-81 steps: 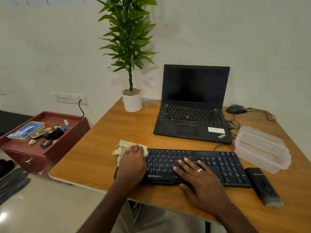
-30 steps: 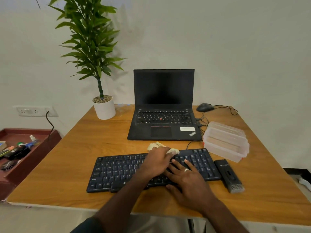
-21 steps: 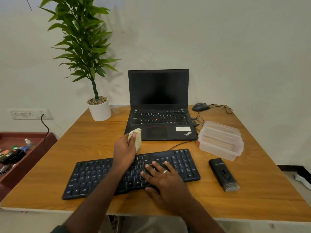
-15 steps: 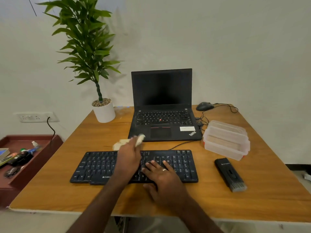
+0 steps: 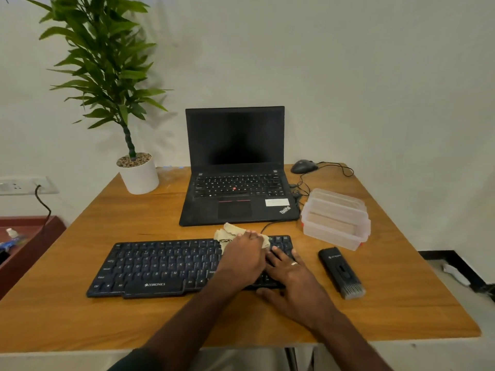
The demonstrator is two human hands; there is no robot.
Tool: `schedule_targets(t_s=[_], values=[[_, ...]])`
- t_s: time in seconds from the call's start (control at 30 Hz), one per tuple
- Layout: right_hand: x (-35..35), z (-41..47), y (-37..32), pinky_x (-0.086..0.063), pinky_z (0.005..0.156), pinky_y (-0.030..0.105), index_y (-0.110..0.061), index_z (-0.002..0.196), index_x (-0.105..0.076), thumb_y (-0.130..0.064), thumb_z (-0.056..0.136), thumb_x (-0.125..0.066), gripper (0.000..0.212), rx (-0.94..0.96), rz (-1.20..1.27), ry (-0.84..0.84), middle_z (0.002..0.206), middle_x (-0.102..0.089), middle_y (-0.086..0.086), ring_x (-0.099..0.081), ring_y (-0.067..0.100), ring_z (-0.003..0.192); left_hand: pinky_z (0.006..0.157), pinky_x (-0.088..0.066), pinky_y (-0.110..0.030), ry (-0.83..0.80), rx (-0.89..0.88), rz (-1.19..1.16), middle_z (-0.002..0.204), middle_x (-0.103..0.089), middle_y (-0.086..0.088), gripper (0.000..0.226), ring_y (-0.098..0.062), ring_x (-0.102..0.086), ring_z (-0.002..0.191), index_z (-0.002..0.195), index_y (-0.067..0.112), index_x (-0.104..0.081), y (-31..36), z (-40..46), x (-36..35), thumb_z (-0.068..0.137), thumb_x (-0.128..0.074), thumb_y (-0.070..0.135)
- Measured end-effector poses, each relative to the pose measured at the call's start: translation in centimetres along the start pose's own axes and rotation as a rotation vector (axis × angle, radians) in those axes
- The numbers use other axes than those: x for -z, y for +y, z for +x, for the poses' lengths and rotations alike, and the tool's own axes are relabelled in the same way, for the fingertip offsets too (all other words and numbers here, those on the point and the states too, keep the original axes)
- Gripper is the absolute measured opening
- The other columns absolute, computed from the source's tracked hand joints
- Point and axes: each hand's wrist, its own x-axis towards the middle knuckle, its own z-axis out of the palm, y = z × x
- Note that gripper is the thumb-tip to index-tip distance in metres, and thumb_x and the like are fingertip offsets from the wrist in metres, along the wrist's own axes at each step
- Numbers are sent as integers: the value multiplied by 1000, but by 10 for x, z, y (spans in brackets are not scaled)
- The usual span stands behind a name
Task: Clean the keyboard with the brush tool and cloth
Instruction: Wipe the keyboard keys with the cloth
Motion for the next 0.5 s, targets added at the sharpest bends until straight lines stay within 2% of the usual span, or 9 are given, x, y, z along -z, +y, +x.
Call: schedule_targets(t_s=[0.07,0.13,0.23,0.27,0.33,0.4,0.43,0.5], values=[[0,1,0,14,119,34,-37,154,-32,-61,94,-46,66,5,12,2,164,-20,-12,6,-2,146,92,-45,-38,23,-16,-91,121,-66,-9,38,-25,-59,109,121,13,-64,6,7,7,105,-38,35],[-1,0,1,15,119,33,-35,155,-31,-63,95,-44,67,-7,-12,-6,164,-20,-10,7,-2,146,83,-48,-38,-2,80,-416,103,-72,-9,38,-24,-64,95,110,11,-71,2,16,14,103,-44,37],[-4,-1,1,19,116,28,-36,155,-29,-65,96,-41,67,-11,-39,-14,165,-18,-12,10,-5,145,90,-55,-49,15,444,-1193,105,-71,-10,40,-27,-67,98,119,6,-66,-9,23,32,102,-50,38],[-4,-2,1,20,116,27,-37,155,-29,-66,97,-40,66,-8,-36,-12,165,-17,-13,11,-6,145,89,-57,-52,65,556,-1365,106,-69,-11,36,-29,-67,99,119,6,-62,-13,24,39,104,-49,36],[-6,-2,2,22,114,25,-39,155,-27,-66,97,-39,65,-8,-32,-21,164,-14,-16,13,-7,144,86,-57,-60,177,655,-1580,108,-68,-12,28,-33,-67,100,117,11,-56,-26,24,52,105,-47,34],[-7,-2,3,24,114,24,-40,155,-25,-67,97,-39,66,-10,-29,-27,164,-11,-18,16,-8,144,84,-58,-60,299,628,-1658,114,-69,-13,29,-34,-68,102,117,13,-57,-42,22,67,105,-46,37],[-7,-2,3,24,114,24,-40,155,-24,-67,97,-39,66,-10,-24,-26,164,-10,-18,16,-8,145,82,-59,-56,369,582,-1595,113,-70,-13,30,-32,-70,100,116,15,-60,-50,19,74,104,-46,40],[-7,-1,3,23,115,25,-40,155,-24,-67,97,-39,66,-12,-20,-26,164,-10,-18,15,-7,145,69,-60,-37,493,424,-1242,97,-71,-9,33,-21,-69,86,111,17,-66,-58,12,79,104,-46,42]])
